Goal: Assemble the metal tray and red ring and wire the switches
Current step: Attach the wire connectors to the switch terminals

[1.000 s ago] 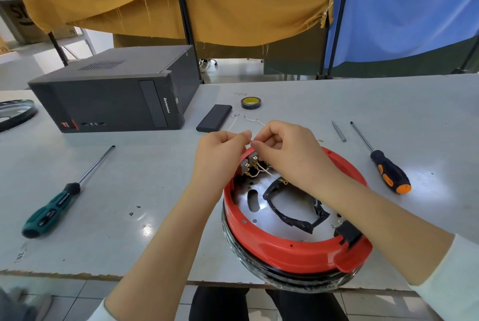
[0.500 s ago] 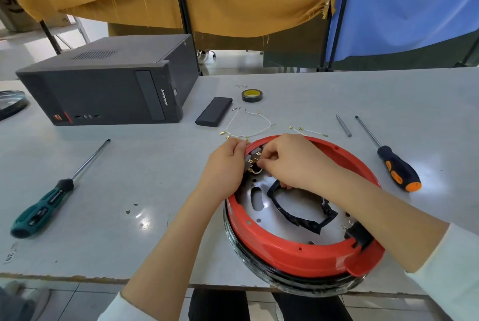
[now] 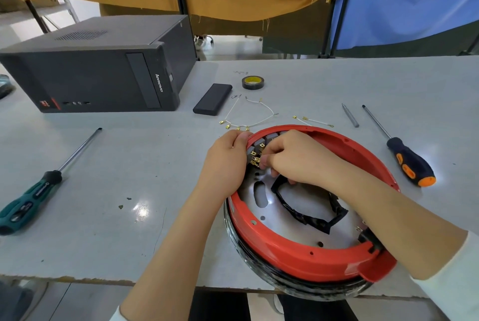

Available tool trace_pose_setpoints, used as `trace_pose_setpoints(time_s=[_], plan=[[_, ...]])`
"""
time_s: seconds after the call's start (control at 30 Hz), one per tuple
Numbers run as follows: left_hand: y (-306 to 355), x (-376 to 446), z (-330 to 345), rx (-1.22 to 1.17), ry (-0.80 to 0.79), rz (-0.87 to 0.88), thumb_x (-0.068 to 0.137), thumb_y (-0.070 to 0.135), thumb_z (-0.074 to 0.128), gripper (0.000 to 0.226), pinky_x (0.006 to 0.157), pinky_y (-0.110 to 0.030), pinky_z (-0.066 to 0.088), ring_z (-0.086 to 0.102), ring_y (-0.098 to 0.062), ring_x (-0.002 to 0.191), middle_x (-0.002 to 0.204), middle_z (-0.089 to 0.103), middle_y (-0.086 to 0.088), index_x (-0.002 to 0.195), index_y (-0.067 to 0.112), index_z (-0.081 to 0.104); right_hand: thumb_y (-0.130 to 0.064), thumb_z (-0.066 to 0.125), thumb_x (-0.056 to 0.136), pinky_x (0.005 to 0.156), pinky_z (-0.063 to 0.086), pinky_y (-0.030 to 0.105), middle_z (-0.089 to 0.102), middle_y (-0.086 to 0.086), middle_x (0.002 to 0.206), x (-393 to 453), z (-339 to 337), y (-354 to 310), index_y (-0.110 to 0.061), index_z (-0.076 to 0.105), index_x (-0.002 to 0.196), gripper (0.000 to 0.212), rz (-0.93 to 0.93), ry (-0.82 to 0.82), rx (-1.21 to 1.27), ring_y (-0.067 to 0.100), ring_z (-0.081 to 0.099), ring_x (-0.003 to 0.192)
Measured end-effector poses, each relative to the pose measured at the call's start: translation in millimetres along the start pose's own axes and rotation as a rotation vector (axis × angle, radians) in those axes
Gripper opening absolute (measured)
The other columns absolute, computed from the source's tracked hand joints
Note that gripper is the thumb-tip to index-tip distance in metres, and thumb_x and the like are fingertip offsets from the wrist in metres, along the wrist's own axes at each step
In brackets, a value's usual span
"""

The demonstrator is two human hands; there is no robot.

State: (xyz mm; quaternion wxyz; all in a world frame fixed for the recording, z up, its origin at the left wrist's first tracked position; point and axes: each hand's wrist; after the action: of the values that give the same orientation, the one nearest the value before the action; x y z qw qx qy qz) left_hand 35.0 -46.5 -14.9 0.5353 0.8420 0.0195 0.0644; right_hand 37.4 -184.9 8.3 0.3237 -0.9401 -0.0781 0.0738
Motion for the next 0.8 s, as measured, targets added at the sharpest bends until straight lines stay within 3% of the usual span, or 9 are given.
trace_pose_setpoints(time_s=[0.27,0.43,0.6,0.8], plan=[[0.1,-0.2,0.0,-0.013,-0.007,-0.004,0.102,0.031,0.041,0.030,0.070,-0.023,0.041,0.056,-0.016,0.079,0.083,0.065,-0.002,0.098,0.014,0.066,-0.022,0.061,0.082,0.057,0.048,0.031,0.070,0.008,0.073,0.5,0.5,-0.4,-0.016,0.071,0.074,0.014,0.004,0.002,-0.001,0.011,0.049,0.047],[0.5,0.3,0.1,0.000,-0.002,-0.005,0.101,0.031,0.041,0.032,0.068,-0.022,0.040,0.056,-0.017,0.079,0.087,0.067,-0.007,0.098,0.012,0.065,-0.015,0.063,0.086,0.038,0.036,0.011,0.067,-0.004,0.063,-3.1,1.0,0.6,-0.023,0.067,0.064,0.024,-0.042,0.056,0.000,-0.005,0.048,0.037],[0.6,0.1,0.0,0.013,-0.008,-0.008,0.101,0.031,0.041,0.030,0.060,-0.024,0.038,0.051,-0.010,0.067,0.071,0.059,0.004,0.095,0.015,0.066,-0.024,0.065,0.088,0.059,0.044,0.024,0.066,-0.006,0.071,-11.6,1.1,-0.3,-0.024,0.063,0.078,0.009,-0.159,0.134,-0.058,0.005,0.056,0.059],[1.0,-1.3,-0.4,-0.003,-0.009,-0.010,0.102,0.030,0.041,0.029,0.065,-0.024,0.039,0.053,-0.011,0.071,0.074,0.060,0.004,0.098,0.016,0.066,-0.025,0.057,0.091,0.063,0.044,0.031,0.064,-0.005,0.074,-14.0,3.4,0.3,-0.021,0.067,0.086,0.011,-0.228,0.146,-0.222,0.015,0.058,0.071]])
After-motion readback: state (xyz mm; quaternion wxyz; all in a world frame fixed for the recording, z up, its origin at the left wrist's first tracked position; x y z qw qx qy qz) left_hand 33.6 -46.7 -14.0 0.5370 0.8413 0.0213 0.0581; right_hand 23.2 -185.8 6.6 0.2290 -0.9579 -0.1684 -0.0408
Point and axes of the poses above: each hand's wrist, its own x-axis towards the middle knuckle, its own z-axis out of the palm, y = z × x
